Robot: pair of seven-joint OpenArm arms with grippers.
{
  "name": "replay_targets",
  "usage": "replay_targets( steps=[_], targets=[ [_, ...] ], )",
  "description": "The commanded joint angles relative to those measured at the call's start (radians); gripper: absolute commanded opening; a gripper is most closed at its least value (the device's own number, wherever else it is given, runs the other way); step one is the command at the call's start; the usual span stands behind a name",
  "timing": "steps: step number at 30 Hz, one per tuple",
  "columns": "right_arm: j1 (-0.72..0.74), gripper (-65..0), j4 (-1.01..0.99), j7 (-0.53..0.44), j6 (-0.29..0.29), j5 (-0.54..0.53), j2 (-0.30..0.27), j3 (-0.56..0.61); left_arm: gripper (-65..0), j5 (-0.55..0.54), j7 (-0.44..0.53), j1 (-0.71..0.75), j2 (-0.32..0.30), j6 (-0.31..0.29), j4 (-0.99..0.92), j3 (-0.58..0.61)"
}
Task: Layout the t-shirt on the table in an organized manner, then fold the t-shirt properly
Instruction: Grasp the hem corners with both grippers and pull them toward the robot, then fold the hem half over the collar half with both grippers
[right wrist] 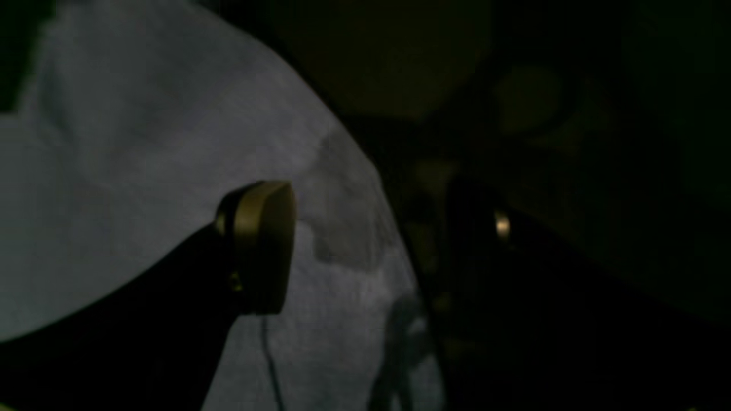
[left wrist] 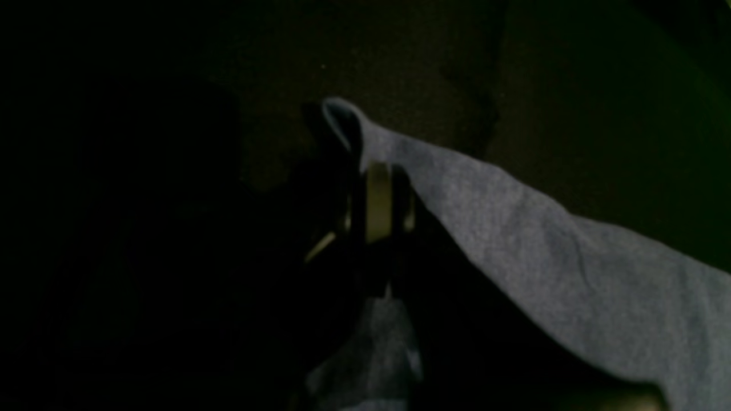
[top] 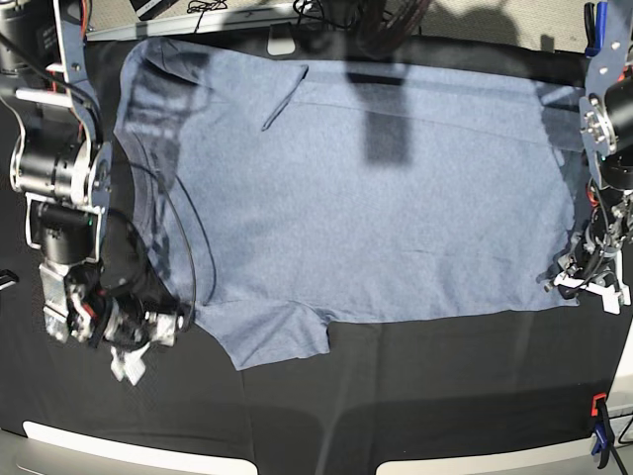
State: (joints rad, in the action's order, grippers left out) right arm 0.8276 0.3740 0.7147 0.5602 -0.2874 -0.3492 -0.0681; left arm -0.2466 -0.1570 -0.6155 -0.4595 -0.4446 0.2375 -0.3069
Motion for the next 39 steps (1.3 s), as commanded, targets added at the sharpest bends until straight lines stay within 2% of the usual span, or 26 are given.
replay_targets(
  steps=[1,9,13,16,20,27,29,34,37,39],
  targets=[
    [0.043,-24.8,0.016,-0.018,0.008,-0.006,-0.011,-0.003,-65.0,0.01,-0.029,-0.016,-0.006,0.004,0.005,0.001],
    [0.04,-24.8,0.016,-0.02,0.007,0.005,0.002,-0.003,-65.0,0.011,-0.031,-0.016,-0.006,0.004,0.005,0.001],
    [0.037,-24.8,0.016,-0.04,0.005,0.076,0.028,-0.003,-65.0,0.01,-0.032,-0.016,-0.006,0.004,0.005,0.001],
    [0.033,-24.8,0.016,-0.051,0.005,0.08,0.051,-0.003,-65.0,0.01,-0.032,-0.016,-0.006,0.004,0.005,0.001],
    [0.018,-24.8,0.016,-0.064,-0.042,0.156,0.075,-0.003,-65.0,0.011,-0.033,-0.016,-0.006,0.004,0.005,0.001],
    [-0.024,-25.2,0.016,-0.062,-0.045,0.155,0.078,-0.002,-65.0,0.01,-0.032,-0.016,-0.006,0.004,0.005,0.001],
    [-0.031,-28.7,0.016,-0.062,-0.042,0.158,0.078,-0.002,-65.0,0.01,-0.029,-0.016,-0.006,0.004,0.005,0.001],
    [-0.032,-41.3,0.016,-0.069,0.029,0.158,0.078,-0.002,-65.0,0.01,-0.029,-0.016,-0.006,0.004,0.005,0.001],
    [-0.032,-54.0,0.016,-0.112,0.034,0.192,0.078,-0.002,-65.0,0.008,-0.028,-0.016,-0.006,0.003,0.005,0.001],
    [-0.033,-60.4,0.016,-0.15,0.034,0.243,0.078,-0.002,-65.0,-0.034,-0.028,-0.016,-0.006,0.003,0.005,0.001]
  ],
)
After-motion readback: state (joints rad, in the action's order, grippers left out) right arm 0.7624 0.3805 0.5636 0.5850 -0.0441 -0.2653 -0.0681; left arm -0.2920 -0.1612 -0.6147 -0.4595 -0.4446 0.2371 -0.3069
